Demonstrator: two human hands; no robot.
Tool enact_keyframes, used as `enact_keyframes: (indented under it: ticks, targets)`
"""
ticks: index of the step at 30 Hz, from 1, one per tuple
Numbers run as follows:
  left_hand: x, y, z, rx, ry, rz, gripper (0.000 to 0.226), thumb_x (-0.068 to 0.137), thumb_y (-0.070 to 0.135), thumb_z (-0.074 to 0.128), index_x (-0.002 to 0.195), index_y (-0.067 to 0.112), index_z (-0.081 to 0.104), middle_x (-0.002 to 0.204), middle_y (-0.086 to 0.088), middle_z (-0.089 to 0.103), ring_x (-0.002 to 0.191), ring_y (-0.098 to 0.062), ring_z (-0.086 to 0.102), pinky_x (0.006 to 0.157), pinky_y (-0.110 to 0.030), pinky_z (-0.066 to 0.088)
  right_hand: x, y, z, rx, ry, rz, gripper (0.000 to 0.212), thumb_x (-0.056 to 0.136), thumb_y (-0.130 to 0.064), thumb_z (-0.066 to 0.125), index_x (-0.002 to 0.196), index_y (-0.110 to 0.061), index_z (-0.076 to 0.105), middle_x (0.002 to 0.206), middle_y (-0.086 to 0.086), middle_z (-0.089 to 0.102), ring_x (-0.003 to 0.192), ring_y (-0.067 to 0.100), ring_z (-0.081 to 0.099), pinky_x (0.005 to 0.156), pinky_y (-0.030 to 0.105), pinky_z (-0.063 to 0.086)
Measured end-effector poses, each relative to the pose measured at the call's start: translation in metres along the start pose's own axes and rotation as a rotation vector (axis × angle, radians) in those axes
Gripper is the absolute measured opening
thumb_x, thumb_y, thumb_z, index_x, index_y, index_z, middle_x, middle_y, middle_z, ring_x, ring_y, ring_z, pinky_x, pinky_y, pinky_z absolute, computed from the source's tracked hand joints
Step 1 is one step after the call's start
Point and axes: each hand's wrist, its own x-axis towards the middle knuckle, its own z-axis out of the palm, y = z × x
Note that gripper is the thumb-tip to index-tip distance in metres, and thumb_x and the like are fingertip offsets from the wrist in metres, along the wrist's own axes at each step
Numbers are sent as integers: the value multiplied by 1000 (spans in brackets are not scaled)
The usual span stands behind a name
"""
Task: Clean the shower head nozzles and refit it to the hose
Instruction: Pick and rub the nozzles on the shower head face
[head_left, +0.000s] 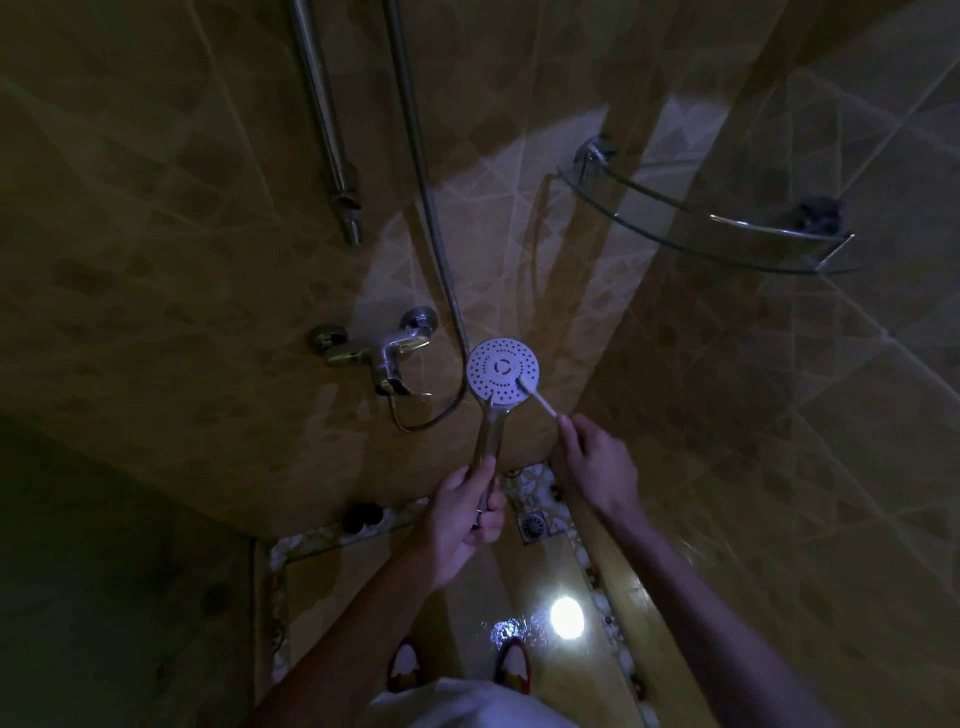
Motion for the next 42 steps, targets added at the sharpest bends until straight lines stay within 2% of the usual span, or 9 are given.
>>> enact_keyframes:
  ticks: [5,8,13,20,24,27,33,40,42]
  targets:
    - [-1,2,4,33,-4,8,24,95,33,49,80,15,44,60,1,43,38,-4,34,32,-15,16,32,-1,-23,52,38,38,39,98,-54,31,91,-29,60,89,6,71,85,28,66,66,34,47]
    - [-1,6,5,37,-8,22,24,95,33,49,80,14,43,61,1,41,38,-5,34,32,-14,17,23,-1,-22,36,16,10,35,97,-56,30,82,-33,52,84,6,70,82,29,66,65,37,50]
    - [-1,9,3,58,-3,46,24,95,33,48,79,15,43,60,1,41,38,-4,33,32,-14,18,-1,-6,-13,-153,-45,-114,38,99,-52,32,94,-25,58,85,8,71,83,31,67,62,36,49]
    - [-3,8,8,122,-8,45,24,95,32,50,80,16,41,59,2,41,38,-5,32,33,-14,16,47,-14,-48,-105,60,-9,41,99,-55,30,97,-27,60,93,11,71,89,34,66,68,39,51]
    - [-2,10,7,200,52,67,22,95,32,48,87,15,38,59,1,39,38,-5,31,35,-14,15,20,-22,-39,-214,-8,-134,39,99,-52,30,95,-26,60,81,8,70,80,31,67,60,34,47]
    - [-2,10,4,231,75,80,22,95,32,49,86,15,38,59,1,38,38,-5,31,34,-14,17,7,-21,-34,-289,-44,-209,41,98,-55,29,101,-28,61,85,9,71,84,33,68,64,37,51]
    - [-5,7,9,248,39,91,21,95,31,49,84,16,40,59,2,38,38,-5,32,35,-15,18,59,-23,-61,-250,60,-67,46,97,-58,29,105,-27,63,95,13,72,93,35,67,67,37,48]
    - [-1,1,1,256,90,113,24,95,31,49,83,14,37,53,4,39,36,-5,31,35,-13,17,19,-44,-47,-484,-38,-340,51,98,-60,22,94,-23,57,80,10,71,78,34,68,61,35,47]
    - [-1,1,0,247,92,112,24,94,31,49,80,15,38,52,6,40,36,-5,30,34,-12,18,30,-47,-52,-501,-14,-336,51,97,-60,22,98,-25,58,81,11,71,79,34,69,62,35,48]
